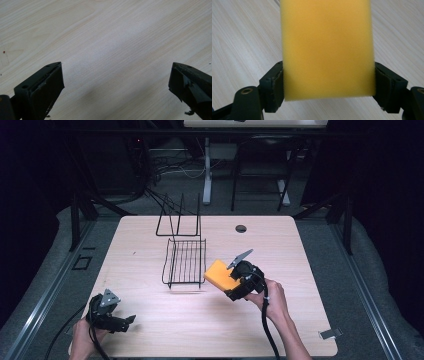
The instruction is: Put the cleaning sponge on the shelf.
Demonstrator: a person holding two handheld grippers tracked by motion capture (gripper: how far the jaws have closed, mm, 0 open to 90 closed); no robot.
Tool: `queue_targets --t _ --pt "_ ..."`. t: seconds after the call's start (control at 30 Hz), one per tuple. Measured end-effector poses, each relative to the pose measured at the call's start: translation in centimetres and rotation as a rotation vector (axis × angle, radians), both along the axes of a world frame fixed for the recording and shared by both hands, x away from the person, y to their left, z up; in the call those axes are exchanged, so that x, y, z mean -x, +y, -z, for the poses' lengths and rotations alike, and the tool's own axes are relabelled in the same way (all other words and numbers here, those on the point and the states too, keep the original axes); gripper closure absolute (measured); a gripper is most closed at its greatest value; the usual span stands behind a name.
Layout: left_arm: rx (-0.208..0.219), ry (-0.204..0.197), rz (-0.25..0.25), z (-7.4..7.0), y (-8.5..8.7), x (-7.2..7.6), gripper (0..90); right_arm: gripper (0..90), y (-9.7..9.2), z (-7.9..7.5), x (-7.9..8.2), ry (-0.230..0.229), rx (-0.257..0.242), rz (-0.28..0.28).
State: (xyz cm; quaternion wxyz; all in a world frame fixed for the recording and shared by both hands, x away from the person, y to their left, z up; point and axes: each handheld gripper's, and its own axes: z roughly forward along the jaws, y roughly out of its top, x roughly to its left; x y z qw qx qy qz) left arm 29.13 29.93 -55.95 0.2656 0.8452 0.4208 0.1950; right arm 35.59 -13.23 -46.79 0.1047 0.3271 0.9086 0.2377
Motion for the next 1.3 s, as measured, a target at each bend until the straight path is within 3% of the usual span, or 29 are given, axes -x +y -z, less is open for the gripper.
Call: queue_targets --t 1.3 --pt "0.0 -0.007 -0.004 0.1 0.0 0.0 0.0 22.4 3.8 -0.2 -1.7 -0.016 -0.036 -0.033"
